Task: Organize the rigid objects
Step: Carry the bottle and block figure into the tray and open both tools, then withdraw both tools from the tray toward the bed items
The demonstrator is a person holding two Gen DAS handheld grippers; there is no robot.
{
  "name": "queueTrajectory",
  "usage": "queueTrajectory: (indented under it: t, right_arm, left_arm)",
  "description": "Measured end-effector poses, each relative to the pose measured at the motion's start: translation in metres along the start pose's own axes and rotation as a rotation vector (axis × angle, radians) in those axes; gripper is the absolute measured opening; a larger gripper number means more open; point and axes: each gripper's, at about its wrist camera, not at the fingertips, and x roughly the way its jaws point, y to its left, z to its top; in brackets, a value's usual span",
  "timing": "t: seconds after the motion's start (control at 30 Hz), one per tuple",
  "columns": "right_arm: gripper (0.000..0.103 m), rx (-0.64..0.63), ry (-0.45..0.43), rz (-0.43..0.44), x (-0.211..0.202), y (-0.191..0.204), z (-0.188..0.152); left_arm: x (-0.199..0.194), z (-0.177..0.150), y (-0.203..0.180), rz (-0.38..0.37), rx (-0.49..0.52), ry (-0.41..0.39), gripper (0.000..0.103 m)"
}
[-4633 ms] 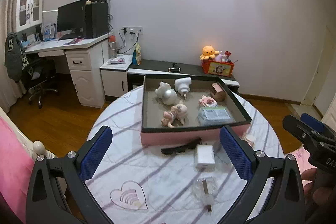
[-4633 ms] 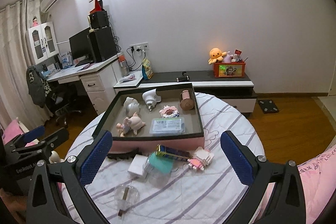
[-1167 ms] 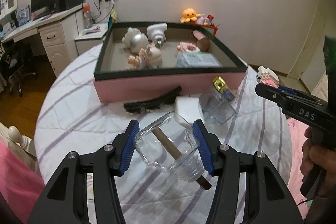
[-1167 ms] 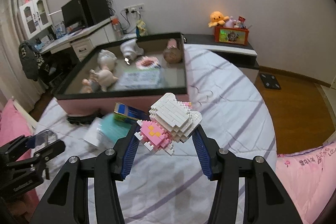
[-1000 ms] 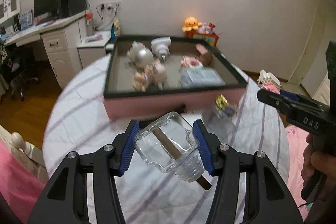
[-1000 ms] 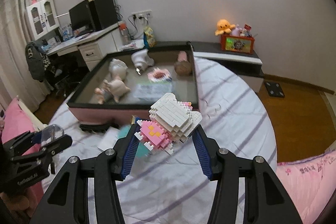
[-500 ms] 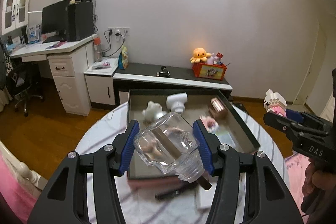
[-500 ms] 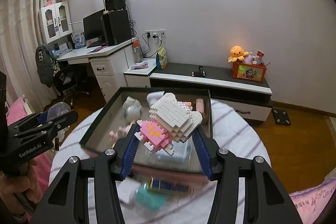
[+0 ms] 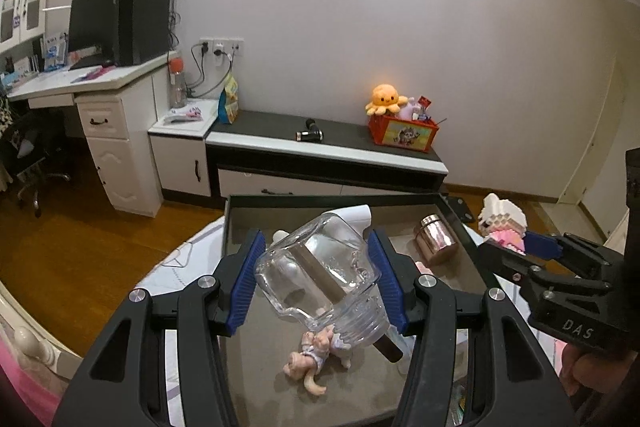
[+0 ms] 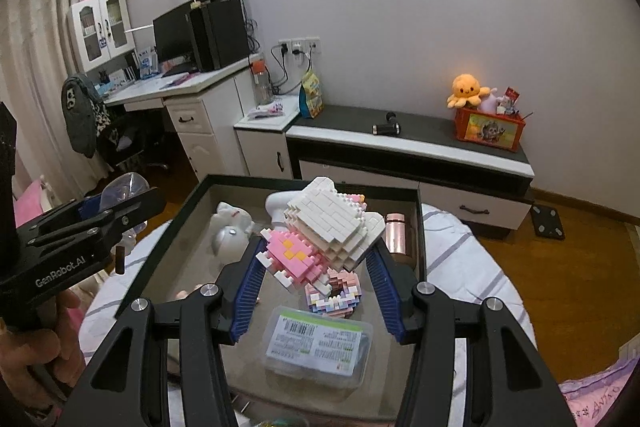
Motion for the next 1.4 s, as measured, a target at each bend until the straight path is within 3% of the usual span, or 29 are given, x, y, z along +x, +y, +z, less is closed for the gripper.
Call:
queueTrajectory:
  t: [0.47,0.53,0.57,0.6,0.63,0.7,0.87,0.93,1.4]
  right_arm:
    - [0.053,0.006,0.116,0.006,0.06,-0.007,-0.005]
    - [0.053,0.005,0.129,0.003,0.063,-0.007,-0.007]
    - [0.054,0.004,0.134,0.003,0.064,-0.007,-0.008]
    - [0.054,0.005,0.141,0.004,0.065,-0.008,-0.009]
    - [0.056,0.007,0.146,0.008,0.065,-0.009,-0.01]
    - [0.085,0.011,0.141,0.0,0.063,-0.01,-0.011]
    - [0.088,0.057,0.116,-0.02,0.045,-0.013,-0.013]
    - [0.103,0.069,0.093,-0.025,0.035,-0.013,-0.014]
    - [0.103,0.143,-0.035,-0.033,-0.05,0.002,-0.039]
  left_arm:
    - [0.058,-0.017,0.009,0.037,-0.006,0.14,0.055]
    - [0.061,-0.02,0.01,0.055,-0.007,0.153,0.064]
    - [0.06,-0.021,0.012,0.062,-0.013,0.151,0.077]
    - [0.057,-0.022,0.014,0.068,-0.019,0.145,0.088]
    - [0.054,-0.022,0.015,0.08,-0.026,0.132,0.092]
    - [0.047,-0.021,0.017,0.089,-0.034,0.115,0.101]
    - [0.024,-0.022,0.021,0.097,-0.042,0.083,0.103]
    - [0.012,-0.025,0.022,0.088,-0.048,0.07,0.103]
    - [-0.078,-0.048,0.012,0.085,-0.034,-0.007,0.103]
